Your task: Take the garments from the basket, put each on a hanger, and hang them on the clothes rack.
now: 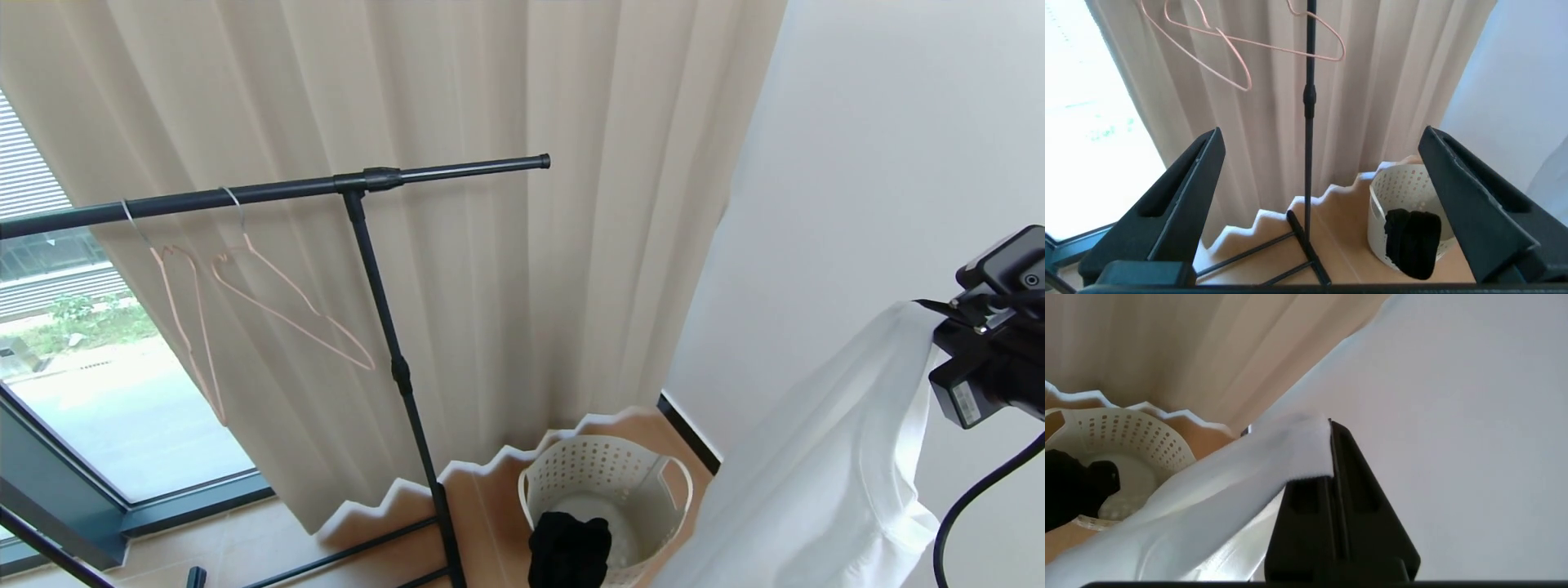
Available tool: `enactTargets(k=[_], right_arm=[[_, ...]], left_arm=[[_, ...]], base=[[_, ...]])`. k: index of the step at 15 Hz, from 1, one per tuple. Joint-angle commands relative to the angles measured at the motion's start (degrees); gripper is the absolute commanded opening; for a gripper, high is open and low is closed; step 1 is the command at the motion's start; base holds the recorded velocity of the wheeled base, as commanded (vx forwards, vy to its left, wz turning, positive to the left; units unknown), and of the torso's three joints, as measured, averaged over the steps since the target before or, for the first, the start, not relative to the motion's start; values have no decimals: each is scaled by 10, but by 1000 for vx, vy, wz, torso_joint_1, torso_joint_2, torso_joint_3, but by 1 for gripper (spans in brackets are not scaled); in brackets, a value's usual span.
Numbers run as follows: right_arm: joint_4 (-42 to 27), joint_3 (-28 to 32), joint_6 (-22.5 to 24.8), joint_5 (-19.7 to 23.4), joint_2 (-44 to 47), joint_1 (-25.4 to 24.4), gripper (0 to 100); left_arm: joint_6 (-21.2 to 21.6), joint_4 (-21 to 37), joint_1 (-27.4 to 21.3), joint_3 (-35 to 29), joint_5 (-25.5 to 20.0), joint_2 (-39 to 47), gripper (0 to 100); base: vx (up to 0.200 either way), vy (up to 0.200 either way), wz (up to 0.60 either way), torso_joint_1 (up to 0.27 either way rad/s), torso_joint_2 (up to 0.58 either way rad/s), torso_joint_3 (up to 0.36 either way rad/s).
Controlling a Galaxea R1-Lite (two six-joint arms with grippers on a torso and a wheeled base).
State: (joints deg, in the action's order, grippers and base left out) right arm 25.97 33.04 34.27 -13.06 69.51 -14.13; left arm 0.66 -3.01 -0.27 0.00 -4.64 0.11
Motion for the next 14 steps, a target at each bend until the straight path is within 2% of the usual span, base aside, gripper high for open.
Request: enactTargets(k=[1, 7, 11, 14], right_arm=[[0, -4, 1, 8, -3, 0, 0], [0, -6, 1, 11, -10, 0, 0], [0, -7, 1, 11, -10, 0, 0], [0, -9, 1, 11, -10, 0, 0]], left_arm=[[0, -1, 0, 0, 0, 0, 100], [0, 0, 0, 0, 0, 0, 100], [7, -1, 0, 0, 0, 0, 100], [7, -1, 0, 0, 0, 0, 100]], base=[[0, 0, 0, 0, 0, 0], [0, 0, 0, 6, -1, 118], [0, 0, 0, 1, -2, 18], [0, 0, 600, 2, 1, 7]])
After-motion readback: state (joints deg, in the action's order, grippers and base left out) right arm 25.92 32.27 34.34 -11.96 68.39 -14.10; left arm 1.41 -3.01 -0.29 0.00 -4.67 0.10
